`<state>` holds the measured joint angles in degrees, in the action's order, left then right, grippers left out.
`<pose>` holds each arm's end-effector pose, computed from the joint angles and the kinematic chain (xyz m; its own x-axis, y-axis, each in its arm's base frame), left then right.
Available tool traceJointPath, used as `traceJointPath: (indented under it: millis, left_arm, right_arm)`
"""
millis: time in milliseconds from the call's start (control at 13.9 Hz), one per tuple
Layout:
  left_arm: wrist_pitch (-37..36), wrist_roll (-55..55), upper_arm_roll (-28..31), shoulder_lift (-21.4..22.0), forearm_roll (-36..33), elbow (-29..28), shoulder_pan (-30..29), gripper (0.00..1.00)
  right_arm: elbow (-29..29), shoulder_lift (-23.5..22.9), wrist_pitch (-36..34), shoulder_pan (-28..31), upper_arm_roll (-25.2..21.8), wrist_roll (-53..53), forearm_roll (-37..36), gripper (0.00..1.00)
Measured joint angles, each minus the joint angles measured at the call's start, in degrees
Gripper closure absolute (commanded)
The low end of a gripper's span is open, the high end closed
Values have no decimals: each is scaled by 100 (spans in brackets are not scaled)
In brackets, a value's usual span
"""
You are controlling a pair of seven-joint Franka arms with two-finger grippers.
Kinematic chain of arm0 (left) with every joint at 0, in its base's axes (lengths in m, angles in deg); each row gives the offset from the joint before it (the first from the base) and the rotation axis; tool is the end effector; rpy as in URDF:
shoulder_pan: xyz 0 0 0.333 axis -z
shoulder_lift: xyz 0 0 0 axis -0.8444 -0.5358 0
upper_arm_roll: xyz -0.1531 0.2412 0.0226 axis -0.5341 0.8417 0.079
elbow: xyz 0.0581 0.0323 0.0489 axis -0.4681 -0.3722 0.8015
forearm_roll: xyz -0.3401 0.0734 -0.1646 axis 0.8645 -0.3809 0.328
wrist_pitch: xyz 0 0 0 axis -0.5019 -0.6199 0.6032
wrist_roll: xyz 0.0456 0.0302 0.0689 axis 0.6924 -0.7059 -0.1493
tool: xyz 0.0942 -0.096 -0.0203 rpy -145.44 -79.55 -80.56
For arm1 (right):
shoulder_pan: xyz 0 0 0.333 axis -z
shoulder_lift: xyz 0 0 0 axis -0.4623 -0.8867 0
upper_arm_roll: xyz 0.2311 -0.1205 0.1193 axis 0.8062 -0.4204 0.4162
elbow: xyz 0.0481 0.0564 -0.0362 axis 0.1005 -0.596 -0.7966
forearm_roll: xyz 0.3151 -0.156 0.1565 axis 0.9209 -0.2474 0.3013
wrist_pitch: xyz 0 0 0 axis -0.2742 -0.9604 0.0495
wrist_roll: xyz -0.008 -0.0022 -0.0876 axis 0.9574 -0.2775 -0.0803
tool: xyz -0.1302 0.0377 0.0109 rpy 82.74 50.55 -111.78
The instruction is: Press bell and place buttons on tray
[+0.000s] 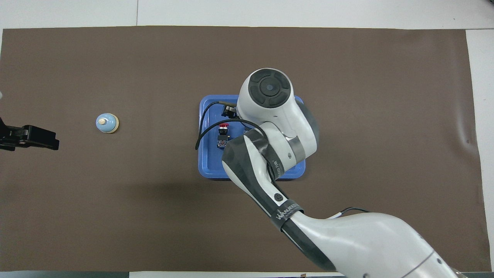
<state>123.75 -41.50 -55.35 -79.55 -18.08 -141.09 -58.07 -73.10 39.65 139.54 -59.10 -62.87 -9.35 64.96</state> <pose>0.5076 -0.0133 0.5365 0.9934 -0.0595 -0.0983 -0.0593 -0.9982 0.0052 0.5823 0.3457 0.3601 0.9515 -0.3077 0.0065 -0.3051 -0.9458 -0.1112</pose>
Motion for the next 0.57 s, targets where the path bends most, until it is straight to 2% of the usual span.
traceJointPath:
  millis: [287,574]
  left_arm:
    - [0,0,0,0,0,0,0,0]
    - [0,0,0,0,0,0,0,0]
  right_arm:
    - [8,750,-972,870,-3,407,16,0]
    - [1,1085,-1686,1689,-13,1915,24,0]
